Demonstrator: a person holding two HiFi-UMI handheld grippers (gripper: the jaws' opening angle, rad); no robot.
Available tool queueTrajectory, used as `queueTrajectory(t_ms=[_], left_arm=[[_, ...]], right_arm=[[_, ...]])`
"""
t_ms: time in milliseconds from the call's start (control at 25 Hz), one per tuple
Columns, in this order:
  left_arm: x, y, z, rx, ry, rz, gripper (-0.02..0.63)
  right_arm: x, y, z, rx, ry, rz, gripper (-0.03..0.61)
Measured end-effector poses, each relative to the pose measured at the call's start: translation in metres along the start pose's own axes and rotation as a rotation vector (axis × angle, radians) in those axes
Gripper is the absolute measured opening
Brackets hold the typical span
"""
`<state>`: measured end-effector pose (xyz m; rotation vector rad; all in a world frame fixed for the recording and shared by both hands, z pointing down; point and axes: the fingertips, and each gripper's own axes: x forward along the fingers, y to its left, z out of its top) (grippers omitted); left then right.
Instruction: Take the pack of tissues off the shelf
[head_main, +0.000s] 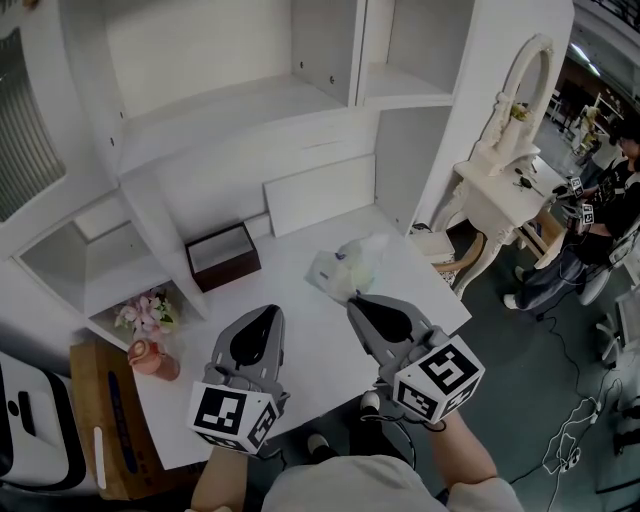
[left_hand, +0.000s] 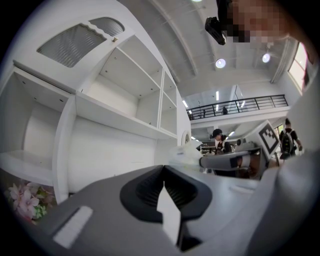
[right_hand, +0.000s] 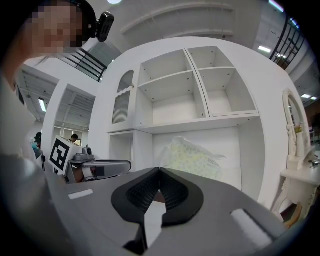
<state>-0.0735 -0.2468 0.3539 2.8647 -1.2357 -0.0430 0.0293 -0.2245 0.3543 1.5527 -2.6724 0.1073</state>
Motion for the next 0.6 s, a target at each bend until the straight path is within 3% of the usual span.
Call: queueTrajectory(t_ms=[600], left_arm=[[-0.0057,0.0017,0.0011,-0.004,-0.005,0.007,0.002]], right_arm=[[-0.0010,0.0056,0.0005,-0.011,0.003,0.003,0.005]])
